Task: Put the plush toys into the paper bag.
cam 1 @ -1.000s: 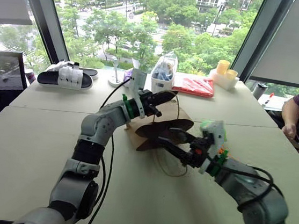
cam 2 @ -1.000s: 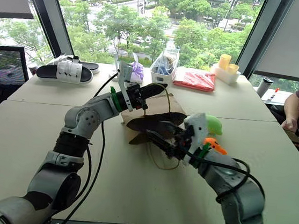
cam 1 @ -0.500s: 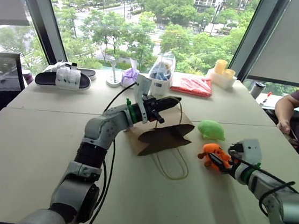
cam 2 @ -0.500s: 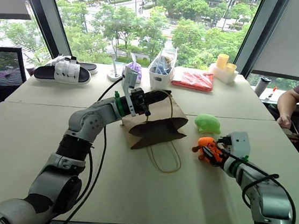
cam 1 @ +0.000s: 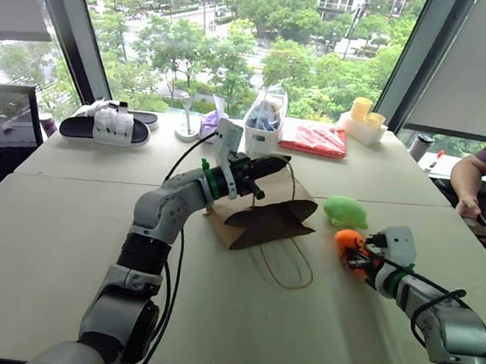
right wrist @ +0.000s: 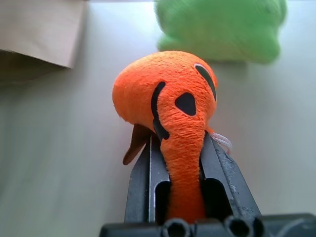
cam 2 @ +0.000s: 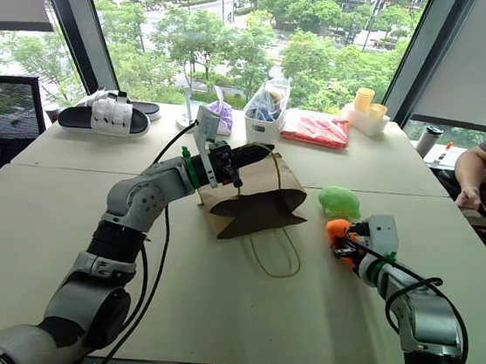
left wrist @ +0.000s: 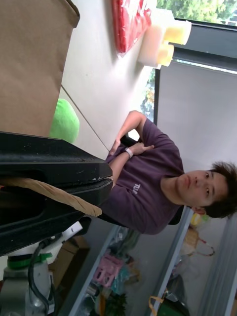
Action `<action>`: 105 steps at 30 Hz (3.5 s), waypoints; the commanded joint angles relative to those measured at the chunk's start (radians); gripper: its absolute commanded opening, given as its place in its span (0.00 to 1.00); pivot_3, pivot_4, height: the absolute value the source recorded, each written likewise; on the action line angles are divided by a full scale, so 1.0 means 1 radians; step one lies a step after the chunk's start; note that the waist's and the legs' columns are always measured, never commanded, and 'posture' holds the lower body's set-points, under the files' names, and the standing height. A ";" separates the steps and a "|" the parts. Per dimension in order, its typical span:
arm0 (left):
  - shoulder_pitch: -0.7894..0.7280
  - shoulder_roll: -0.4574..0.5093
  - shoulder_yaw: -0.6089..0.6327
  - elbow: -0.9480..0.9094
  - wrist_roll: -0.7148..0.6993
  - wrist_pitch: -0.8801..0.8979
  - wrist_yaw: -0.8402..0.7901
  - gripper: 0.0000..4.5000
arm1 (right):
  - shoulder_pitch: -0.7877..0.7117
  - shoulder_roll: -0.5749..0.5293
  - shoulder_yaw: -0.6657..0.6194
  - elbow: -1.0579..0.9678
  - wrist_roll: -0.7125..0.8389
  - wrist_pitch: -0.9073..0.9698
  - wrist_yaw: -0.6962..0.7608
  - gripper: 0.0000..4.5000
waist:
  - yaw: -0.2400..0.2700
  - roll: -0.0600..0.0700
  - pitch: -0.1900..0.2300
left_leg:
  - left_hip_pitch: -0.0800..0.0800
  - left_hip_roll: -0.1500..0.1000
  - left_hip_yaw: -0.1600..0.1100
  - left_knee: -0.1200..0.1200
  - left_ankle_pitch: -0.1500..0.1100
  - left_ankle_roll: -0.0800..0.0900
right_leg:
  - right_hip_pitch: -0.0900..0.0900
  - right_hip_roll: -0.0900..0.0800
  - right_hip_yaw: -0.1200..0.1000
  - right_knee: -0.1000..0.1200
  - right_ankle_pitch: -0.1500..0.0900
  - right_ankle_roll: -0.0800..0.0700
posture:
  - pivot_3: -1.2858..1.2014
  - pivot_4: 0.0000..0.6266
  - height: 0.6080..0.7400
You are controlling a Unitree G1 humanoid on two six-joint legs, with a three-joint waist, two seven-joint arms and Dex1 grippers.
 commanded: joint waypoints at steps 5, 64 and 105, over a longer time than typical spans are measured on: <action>-0.064 -0.007 0.043 0.032 -0.036 -0.009 -0.017 0.00 | -0.049 -0.060 0.050 -0.302 0.224 0.182 0.103 0.00 | 0.002 -0.003 0.000 | 0.001 0.001 -0.001 0.000 -0.001 0.001 | 0.003 0.001 -0.001 -0.001 0.000 0.000 | 0.52 0.24 1.00; -0.028 -0.058 0.087 -0.013 -0.073 -0.047 0.092 0.00 | -0.658 0.119 0.262 1.106 -0.435 -0.452 -0.186 0.69 | -0.003 -0.003 -0.001 | -0.001 0.000 0.007 -0.002 0.003 -0.005 | -0.003 -0.003 0.001 -0.001 0.001 -0.001 | 0.52 0.24 1.00; -0.091 -0.118 0.183 0.019 -0.187 0.031 0.135 0.00 | -0.401 0.214 0.300 0.126 -0.102 -0.020 -0.101 0.01 | -0.001 -0.003 0.000 | 0.000 0.001 0.006 0.000 0.001 -0.002 | -0.003 -0.002 0.000 0.001 0.001 -0.001 | 0.52 0.24 1.00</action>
